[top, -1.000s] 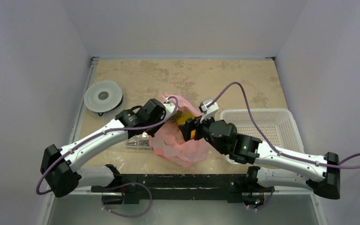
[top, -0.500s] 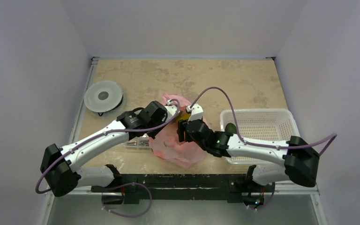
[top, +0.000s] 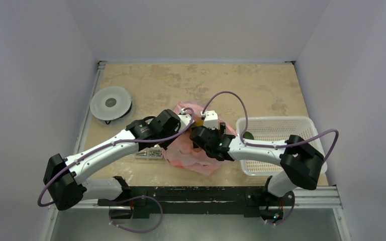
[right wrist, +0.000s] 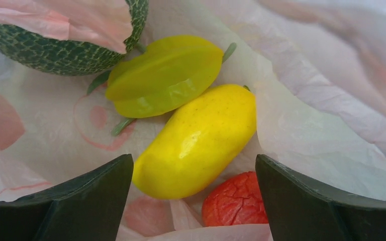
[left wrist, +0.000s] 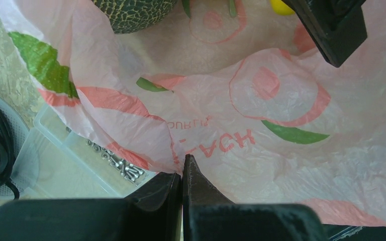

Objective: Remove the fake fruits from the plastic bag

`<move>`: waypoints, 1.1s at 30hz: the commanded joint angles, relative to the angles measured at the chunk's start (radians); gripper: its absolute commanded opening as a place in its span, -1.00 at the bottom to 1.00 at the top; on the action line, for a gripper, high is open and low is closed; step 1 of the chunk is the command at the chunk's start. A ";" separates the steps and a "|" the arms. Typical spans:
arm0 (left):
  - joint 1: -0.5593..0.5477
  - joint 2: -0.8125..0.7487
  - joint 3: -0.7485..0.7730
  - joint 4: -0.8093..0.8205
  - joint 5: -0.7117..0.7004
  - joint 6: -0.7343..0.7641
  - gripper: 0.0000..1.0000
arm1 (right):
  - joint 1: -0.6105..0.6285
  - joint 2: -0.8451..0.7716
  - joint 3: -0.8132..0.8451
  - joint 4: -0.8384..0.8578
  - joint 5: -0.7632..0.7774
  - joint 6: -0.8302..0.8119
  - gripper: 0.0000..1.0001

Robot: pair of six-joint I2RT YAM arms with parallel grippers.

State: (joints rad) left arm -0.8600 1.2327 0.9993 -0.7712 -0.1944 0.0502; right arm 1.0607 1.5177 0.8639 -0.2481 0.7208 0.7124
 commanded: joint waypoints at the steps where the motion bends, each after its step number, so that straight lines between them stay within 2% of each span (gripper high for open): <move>1: -0.005 -0.010 -0.002 0.027 0.009 0.030 -1.00 | -0.007 0.017 0.004 0.050 0.098 -0.044 0.84; 4: -0.005 -0.012 -0.003 0.027 0.009 0.031 -1.00 | -0.014 0.031 -0.014 0.138 0.107 -0.083 0.96; 9: -0.005 -0.011 -0.006 0.033 0.009 0.031 -1.00 | -0.045 0.121 -0.009 0.242 0.132 -0.126 0.98; 14: -0.005 0.009 -0.007 0.032 0.004 0.034 -1.00 | -0.065 0.204 -0.006 0.299 0.134 -0.103 0.94; 17: -0.005 0.012 -0.005 0.030 -0.002 0.036 -1.00 | -0.065 0.235 0.008 0.302 0.104 -0.110 0.83; 33: -0.005 -0.010 -0.011 0.040 0.005 0.036 -1.00 | -0.047 0.219 -0.034 0.355 0.030 -0.139 -0.55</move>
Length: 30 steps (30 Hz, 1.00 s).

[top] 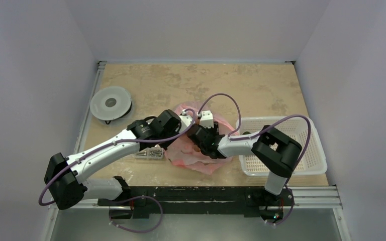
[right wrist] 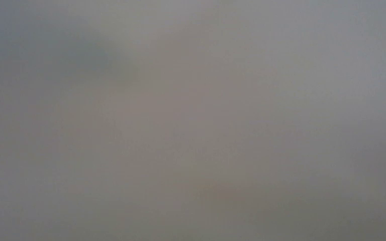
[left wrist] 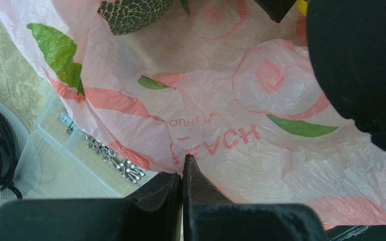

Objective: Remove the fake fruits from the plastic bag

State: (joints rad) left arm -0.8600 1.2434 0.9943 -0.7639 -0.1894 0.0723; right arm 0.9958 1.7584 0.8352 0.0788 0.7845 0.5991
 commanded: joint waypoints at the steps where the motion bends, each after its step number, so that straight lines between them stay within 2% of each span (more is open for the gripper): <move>1: -0.005 -0.020 -0.007 0.034 0.000 0.014 -1.00 | 0.026 -0.022 -0.005 0.034 -0.025 -0.034 -0.64; 7: -0.005 -0.034 -0.006 0.039 -0.002 0.018 -1.00 | 0.057 -0.067 -0.013 0.091 -0.089 -0.083 -1.00; 11: -0.005 -0.042 -0.008 0.046 0.001 0.023 -1.00 | 0.064 -0.162 -0.067 0.147 -0.150 -0.082 -1.00; 20: -0.005 -0.043 -0.006 0.048 -0.006 0.019 -1.00 | 0.063 -0.416 -0.138 0.158 -0.246 -0.057 -1.00; 26: -0.005 -0.055 -0.011 0.049 -0.026 0.020 -1.00 | 0.060 -0.537 -0.138 0.147 -0.308 -0.062 -1.00; 30: -0.005 -0.064 -0.020 0.050 -0.038 0.017 -1.00 | 0.060 -0.634 -0.105 0.081 -0.316 -0.065 -1.00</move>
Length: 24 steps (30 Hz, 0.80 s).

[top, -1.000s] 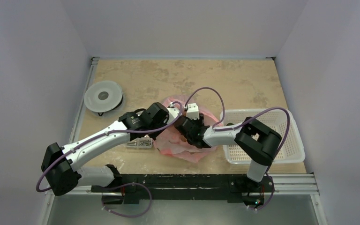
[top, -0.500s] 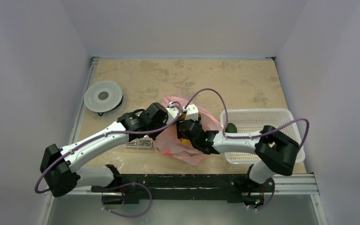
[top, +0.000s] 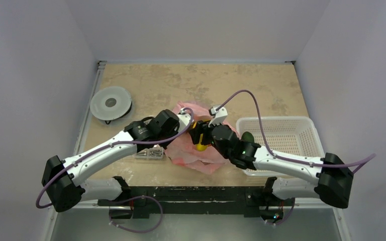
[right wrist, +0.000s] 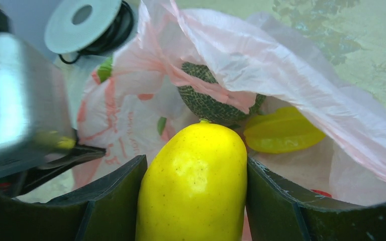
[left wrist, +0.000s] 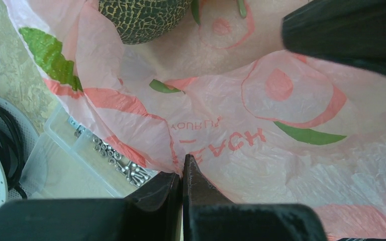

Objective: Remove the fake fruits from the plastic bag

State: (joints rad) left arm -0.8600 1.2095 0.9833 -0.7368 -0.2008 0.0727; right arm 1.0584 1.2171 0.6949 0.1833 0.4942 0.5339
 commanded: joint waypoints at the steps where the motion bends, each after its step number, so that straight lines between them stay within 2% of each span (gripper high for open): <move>1: -0.006 -0.031 -0.008 0.024 -0.026 0.017 -1.00 | -0.003 -0.112 0.054 -0.057 -0.006 -0.004 -1.00; 8: -0.005 -0.037 -0.006 0.018 -0.025 0.015 -1.00 | -0.037 -0.216 0.217 -0.369 0.285 -0.019 -1.00; 11: -0.005 -0.037 -0.005 0.017 -0.027 0.015 -1.00 | -0.100 -0.232 0.275 -0.529 0.407 0.037 -1.00; 13: -0.005 -0.039 -0.004 0.015 -0.022 0.015 -1.00 | -0.193 -0.232 0.292 -0.655 0.416 0.099 -1.00; 16: -0.005 -0.039 -0.005 0.014 -0.020 0.013 -1.00 | -0.396 -0.259 0.248 -0.730 0.315 0.170 -1.00; 22: -0.007 -0.035 -0.010 0.016 -0.031 0.008 -1.00 | -0.775 -0.316 0.082 -0.770 -0.101 0.218 -1.00; 24: -0.007 -0.034 -0.009 0.015 -0.033 0.004 -1.00 | -0.870 -0.292 0.043 -0.778 -0.152 0.212 -1.00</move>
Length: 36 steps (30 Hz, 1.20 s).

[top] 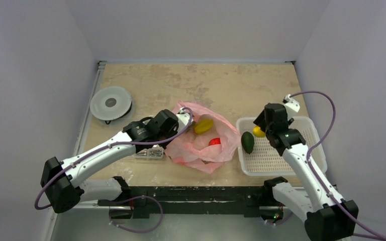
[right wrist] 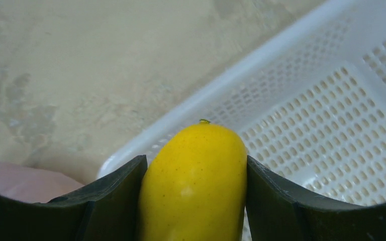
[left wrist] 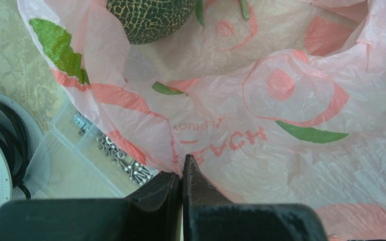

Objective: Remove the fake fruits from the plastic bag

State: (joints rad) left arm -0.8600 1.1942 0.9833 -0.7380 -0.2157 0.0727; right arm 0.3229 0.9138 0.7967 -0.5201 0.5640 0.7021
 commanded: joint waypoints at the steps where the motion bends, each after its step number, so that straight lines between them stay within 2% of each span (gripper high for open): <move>1: -0.007 -0.021 -0.009 0.017 -0.013 0.004 -1.00 | -0.184 0.026 -0.078 -0.068 -0.246 0.039 -1.00; 5: -0.007 -0.036 -0.015 0.019 0.004 0.007 -1.00 | -0.342 0.068 -0.148 -0.013 -0.317 0.036 -1.00; 9: -0.007 -0.073 -0.026 0.029 0.022 0.018 -1.00 | -0.360 0.095 -0.210 0.070 -0.341 0.056 -1.00; 13: -0.007 -0.087 -0.030 0.033 0.044 0.025 -1.00 | -0.360 0.137 -0.219 0.125 -0.361 0.038 -0.67; 16: -0.007 -0.087 -0.028 0.029 0.061 0.027 -1.00 | -0.360 0.138 -0.217 0.126 -0.358 0.030 -0.10; 18: -0.007 -0.086 -0.026 0.029 0.068 0.029 -1.00 | -0.360 0.115 -0.219 0.126 -0.371 0.021 0.16; 21: -0.007 -0.086 -0.024 0.028 0.068 0.031 -1.00 | -0.339 0.026 -0.204 0.155 -0.395 -0.092 0.30; 26: -0.007 -0.087 -0.025 0.030 0.071 0.028 -1.00 | -0.288 -0.153 -0.214 0.157 -0.317 -0.128 0.86; 28: -0.007 -0.088 -0.023 0.026 0.069 0.027 -1.00 | -0.287 -0.146 -0.202 0.139 -0.313 -0.125 0.93; 31: -0.007 -0.092 -0.024 0.030 0.065 0.028 -1.00 | -0.279 -0.105 -0.159 0.113 -0.321 -0.150 0.94; 36: -0.007 -0.089 -0.024 0.035 0.028 0.022 -1.00 | -0.086 -0.122 -0.080 0.154 -0.337 -0.221 0.97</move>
State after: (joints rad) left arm -0.8608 1.1252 0.9550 -0.7364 -0.1623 0.0761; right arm 0.1059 0.8120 0.6178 -0.4057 0.2363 0.5602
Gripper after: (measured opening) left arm 0.004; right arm 0.980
